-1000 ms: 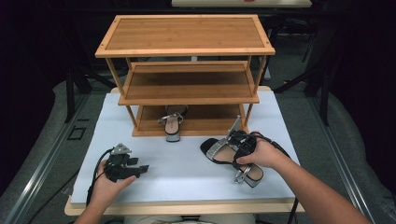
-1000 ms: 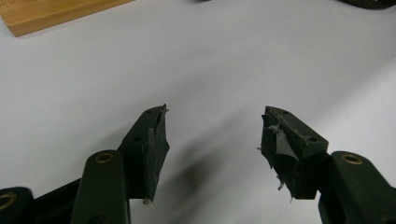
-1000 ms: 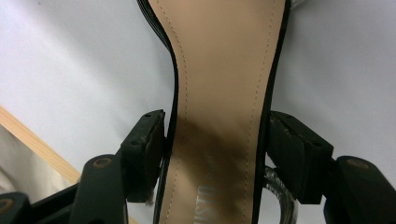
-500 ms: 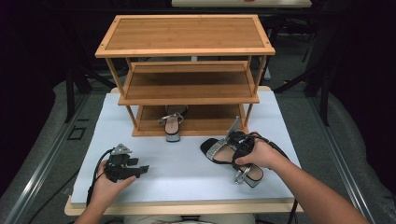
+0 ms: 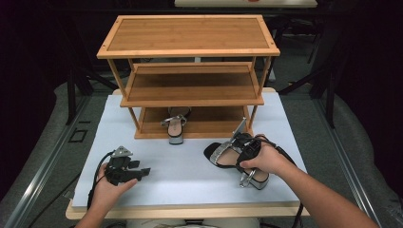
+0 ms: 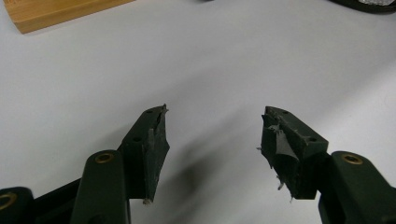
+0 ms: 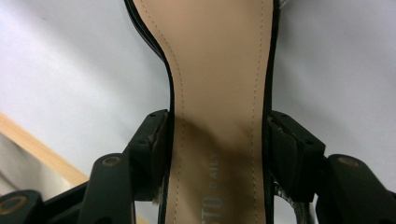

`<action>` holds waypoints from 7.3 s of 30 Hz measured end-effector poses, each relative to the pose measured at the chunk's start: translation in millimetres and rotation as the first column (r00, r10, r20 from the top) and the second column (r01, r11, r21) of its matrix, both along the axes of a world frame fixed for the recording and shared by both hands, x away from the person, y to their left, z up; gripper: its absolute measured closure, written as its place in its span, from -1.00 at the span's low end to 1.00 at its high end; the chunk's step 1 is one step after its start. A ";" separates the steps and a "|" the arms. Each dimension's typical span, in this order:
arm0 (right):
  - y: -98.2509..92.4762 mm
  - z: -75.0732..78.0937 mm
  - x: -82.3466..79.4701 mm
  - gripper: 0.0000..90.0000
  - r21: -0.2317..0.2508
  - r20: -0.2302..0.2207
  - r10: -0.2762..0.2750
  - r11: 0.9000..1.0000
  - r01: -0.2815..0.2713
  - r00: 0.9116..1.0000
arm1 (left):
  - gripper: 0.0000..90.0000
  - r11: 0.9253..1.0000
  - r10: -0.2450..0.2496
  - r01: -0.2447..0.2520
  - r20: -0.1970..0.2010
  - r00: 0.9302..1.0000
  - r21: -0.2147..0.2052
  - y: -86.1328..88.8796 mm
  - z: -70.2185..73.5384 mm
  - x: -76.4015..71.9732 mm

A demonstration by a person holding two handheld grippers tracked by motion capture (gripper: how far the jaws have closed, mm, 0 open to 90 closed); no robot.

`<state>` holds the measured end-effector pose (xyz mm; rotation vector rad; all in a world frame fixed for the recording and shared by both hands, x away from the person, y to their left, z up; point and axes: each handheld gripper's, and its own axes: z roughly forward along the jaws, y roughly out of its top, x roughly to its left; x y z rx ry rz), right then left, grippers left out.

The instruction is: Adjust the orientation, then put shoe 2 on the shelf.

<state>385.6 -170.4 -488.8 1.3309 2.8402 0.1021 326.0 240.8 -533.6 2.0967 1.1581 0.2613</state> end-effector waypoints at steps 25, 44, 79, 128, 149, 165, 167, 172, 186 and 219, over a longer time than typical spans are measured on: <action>33.3 4.0 46.2 -0.07 0.135 0.110 -0.217 0.970 0.201 0.970 | -0.10 1.000 0.002 -0.002 -0.007 1.000 -0.003 0.3 -1.9 1.6; 25.0 22.0 46.5 -0.18 0.292 0.151 -0.264 0.933 0.212 0.953 | -0.11 1.000 0.000 0.000 -0.010 1.000 -0.003 1.2 -3.2 1.3; 21.4 -51.6 -41.1 -0.34 0.371 0.363 -0.061 0.925 -0.084 0.930 | -0.11 1.000 0.001 -0.001 -0.019 1.000 -0.004 -1.7 -6.2 2.5; 55.7 -46.5 19.1 -0.32 0.506 0.401 -0.275 0.862 0.039 0.874 | -0.12 0.999 -0.054 0.054 0.014 0.998 -0.008 -28.0 -0.1 25.2; 76.2 -50.2 49.7 -0.20 0.521 0.412 -0.401 0.841 0.150 0.818 | -0.12 0.999 -0.052 0.052 0.032 0.998 -0.012 -38.6 -4.2 40.5; 44.4 -27.2 17.9 0.35 0.530 0.466 -0.386 0.842 0.098 0.797 | 0.45 0.999 0.051 -0.051 0.064 0.997 -0.003 -33.7 23.5 66.5; 41.2 -29.1 23.1 0.64 0.523 0.452 -0.417 0.840 0.145 0.788 | 0.67 0.996 0.075 -0.077 0.064 0.995 0.034 -42.3 21.4 78.1; 45.6 -42.9 36.3 0.85 0.509 0.441 -0.423 0.844 0.167 0.792 | 0.89 0.993 0.117 -0.117 0.022 0.993 0.030 -58.2 5.5 102.7; 54.0 -49.1 43.3 0.87 0.532 0.427 -0.465 0.823 0.200 0.776 | 0.96 0.992 0.122 -0.122 0.002 0.993 -0.042 -84.5 -5.7 115.8; 60.4 -41.3 43.6 0.81 0.542 0.416 -0.443 0.822 0.175 0.794 | 0.96 0.995 0.092 -0.092 0.026 0.995 -0.025 -89.8 1.1 120.9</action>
